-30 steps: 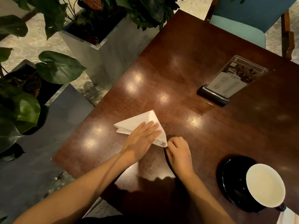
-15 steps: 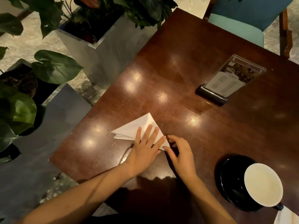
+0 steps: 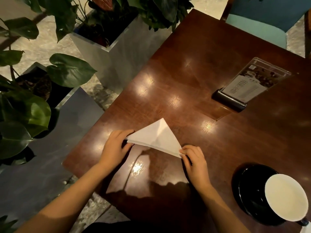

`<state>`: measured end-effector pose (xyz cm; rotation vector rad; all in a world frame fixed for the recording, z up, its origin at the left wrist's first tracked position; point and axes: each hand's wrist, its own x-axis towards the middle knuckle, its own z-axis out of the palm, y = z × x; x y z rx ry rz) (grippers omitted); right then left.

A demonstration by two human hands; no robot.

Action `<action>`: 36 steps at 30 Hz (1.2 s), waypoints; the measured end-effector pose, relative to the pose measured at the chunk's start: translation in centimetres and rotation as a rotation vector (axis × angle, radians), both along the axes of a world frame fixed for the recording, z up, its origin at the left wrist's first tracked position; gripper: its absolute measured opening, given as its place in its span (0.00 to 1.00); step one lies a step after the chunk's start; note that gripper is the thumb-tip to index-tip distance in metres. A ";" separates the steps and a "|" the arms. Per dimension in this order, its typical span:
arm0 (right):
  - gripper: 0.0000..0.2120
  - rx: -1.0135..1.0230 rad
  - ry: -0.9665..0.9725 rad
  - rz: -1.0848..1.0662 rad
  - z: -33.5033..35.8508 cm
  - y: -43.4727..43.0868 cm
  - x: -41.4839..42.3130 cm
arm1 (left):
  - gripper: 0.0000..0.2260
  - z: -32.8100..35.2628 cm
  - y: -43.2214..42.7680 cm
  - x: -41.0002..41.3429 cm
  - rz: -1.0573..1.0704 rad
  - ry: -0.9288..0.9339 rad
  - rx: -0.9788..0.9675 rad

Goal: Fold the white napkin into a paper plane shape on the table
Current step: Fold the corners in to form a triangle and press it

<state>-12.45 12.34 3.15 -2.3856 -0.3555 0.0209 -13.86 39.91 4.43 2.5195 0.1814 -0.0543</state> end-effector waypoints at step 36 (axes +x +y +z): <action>0.08 -0.130 -0.215 0.126 -1.1 -0.3 -0.4 | 0.09 0.1 -1.5 0.4 0.293 -0.146 -0.200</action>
